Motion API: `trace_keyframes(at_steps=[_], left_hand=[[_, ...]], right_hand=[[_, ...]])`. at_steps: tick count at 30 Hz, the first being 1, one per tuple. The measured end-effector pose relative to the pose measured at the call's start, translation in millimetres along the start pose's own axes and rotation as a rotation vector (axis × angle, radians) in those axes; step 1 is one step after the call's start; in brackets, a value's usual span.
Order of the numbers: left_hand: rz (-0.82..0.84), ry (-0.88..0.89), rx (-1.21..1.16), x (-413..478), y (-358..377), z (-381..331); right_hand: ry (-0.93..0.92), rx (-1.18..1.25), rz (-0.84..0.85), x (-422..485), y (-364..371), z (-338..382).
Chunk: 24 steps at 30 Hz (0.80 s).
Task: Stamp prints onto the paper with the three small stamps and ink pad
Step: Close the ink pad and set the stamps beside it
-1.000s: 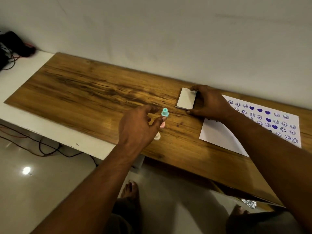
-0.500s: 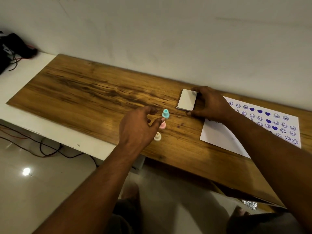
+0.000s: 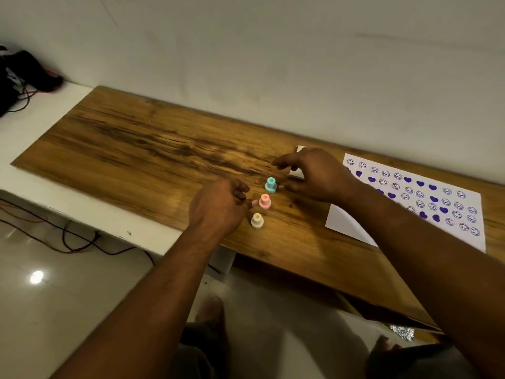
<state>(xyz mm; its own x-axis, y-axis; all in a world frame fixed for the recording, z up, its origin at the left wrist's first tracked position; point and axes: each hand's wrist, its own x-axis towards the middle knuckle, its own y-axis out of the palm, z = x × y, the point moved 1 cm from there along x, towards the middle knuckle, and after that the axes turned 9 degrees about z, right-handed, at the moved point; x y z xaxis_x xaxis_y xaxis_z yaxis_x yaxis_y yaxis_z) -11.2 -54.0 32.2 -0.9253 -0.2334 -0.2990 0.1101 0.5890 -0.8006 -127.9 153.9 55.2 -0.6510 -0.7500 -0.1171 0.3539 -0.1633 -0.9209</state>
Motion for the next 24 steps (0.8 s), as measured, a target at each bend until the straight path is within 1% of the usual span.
trace_keyframes(at_steps=[3,7,14,18,21,24], left_hand=[[0.013,0.008,0.008,-0.2,1.4,-1.5],[0.016,0.002,-0.015,-0.7,-1.1,-0.3],[0.018,-0.002,-0.015,0.7,-2.9,-1.2],[0.016,-0.015,-0.026,2.7,-3.9,-3.2],[0.009,-0.012,-0.021,3.2,-3.6,-3.0],[-0.001,-0.009,-0.021,4.4,-2.9,-3.3]], right_hand=[[-0.018,-0.057,0.037,2.0,10.1,8.6],[-0.036,-0.11,-0.024,8.0,19.2,13.6],[-0.003,-0.029,-0.095,25.9,35.3,12.3],[0.158,0.01,-0.141,55.6,23.5,2.5],[0.321,-0.004,-0.12,72.3,4.5,-17.6],[0.371,-0.038,-0.083,76.3,-5.6,-35.2]])
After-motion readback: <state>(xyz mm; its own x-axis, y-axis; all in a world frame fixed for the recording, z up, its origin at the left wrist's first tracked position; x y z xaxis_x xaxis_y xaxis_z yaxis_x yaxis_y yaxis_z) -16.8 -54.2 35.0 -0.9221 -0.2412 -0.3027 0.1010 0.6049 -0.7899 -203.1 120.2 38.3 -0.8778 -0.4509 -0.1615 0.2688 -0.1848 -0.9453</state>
